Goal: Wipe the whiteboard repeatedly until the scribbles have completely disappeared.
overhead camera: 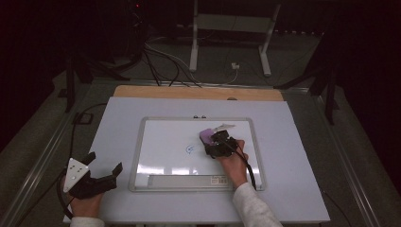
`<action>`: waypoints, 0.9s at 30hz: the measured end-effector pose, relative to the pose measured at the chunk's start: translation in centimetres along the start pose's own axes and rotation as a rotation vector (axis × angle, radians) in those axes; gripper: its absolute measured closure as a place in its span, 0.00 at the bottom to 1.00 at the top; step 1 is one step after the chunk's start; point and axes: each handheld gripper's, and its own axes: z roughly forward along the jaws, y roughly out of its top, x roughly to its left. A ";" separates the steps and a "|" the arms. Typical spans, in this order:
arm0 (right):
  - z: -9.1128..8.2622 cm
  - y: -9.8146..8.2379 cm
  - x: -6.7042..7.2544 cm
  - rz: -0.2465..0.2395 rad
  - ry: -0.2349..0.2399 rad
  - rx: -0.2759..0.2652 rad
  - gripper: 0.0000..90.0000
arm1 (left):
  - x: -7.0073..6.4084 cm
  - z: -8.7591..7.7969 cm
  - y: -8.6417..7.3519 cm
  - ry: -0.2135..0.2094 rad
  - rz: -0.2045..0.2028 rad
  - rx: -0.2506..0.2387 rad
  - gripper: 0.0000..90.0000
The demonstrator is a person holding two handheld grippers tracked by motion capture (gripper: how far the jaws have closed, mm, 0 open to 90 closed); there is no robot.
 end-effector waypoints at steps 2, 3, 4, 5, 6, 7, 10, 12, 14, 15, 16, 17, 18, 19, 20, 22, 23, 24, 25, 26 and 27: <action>0.0 0.0 -0.6 0.026 -0.013 -0.001 0.45 | 0.0 0.0 0.0 -0.001 0.000 0.000 0.01; 0.0 0.0 -0.6 0.027 -0.013 -0.001 0.45 | -0.1 0.1 0.0 -0.002 0.000 0.000 0.01; 0.0 0.0 -0.5 0.022 -0.021 0.000 0.45 | -0.1 0.1 0.0 -0.003 0.000 0.000 0.01; 0.0 0.0 -0.3 0.021 -0.027 -0.001 0.45 | -0.1 0.1 0.0 -0.003 0.000 0.000 0.01; 0.0 0.0 -0.2 0.025 -0.011 -0.002 0.45 | -0.2 0.1 0.0 -0.004 0.000 0.001 0.01; 0.0 0.0 0.1 0.016 -0.010 -0.001 0.45 | -0.2 0.1 0.0 -0.003 0.001 0.001 0.01; 0.0 0.0 1.1 -0.015 0.022 0.002 0.45 | -0.2 0.2 0.0 -0.004 0.001 0.002 0.01; -0.1 -0.1 2.1 -0.044 0.054 0.003 0.45 | -0.2 0.2 0.0 -0.005 0.002 0.002 0.01; -0.1 -0.1 3.0 -0.068 0.081 0.004 0.45 | -0.2 0.2 0.0 -0.005 0.001 0.002 0.01; -0.2 -0.2 3.4 -0.085 0.100 0.004 0.45 | -0.2 0.2 0.0 -0.005 0.001 0.002 0.01; -0.2 -0.2 3.9 -0.102 0.118 0.007 0.45 | -0.2 0.2 0.0 -0.005 0.001 0.002 0.01; -0.3 -0.2 4.4 -0.123 0.139 0.008 0.45 | -0.2 0.2 0.0 -0.005 0.000 0.002 0.01; -0.3 -0.2 4.8 -0.139 0.163 0.011 0.45 | -0.2 0.2 0.0 -0.005 0.000 0.002 0.01; -0.4 -0.2 5.2 -0.162 0.173 0.015 0.45 | -0.2 0.2 0.0 -0.004 0.001 0.002 0.01; -0.4 -0.2 5.3 -0.170 0.169 0.018 0.45 | -0.2 0.2 0.0 -0.003 0.001 0.001 0.01; -0.3 -0.1 5.1 -0.165 0.163 0.019 0.45 | -0.1 0.1 0.0 -0.003 0.003 0.000 0.01; -0.2 -0.1 4.8 -0.161 0.139 0.016 0.45 | -0.1 0.0 0.0 -0.003 0.002 -0.001 0.01; -0.2 0.0 4.4 -0.144 0.119 0.016 0.45 | 0.0 0.0 0.0 -0.002 0.000 -0.001 0.01; -0.1 0.1 3.8 -0.120 0.103 0.015 0.45 | 0.0 0.0 0.0 -0.002 -0.001 -0.001 0.01; 0.0 0.2 3.1 -0.095 0.077 0.013 0.45 | 0.0 0.0 0.0 -0.001 -0.002 0.000 0.01; 0.1 0.3 2.5 -0.069 0.053 0.011 0.45 | 0.0 0.0 0.0 -0.002 -0.003 -0.001 0.01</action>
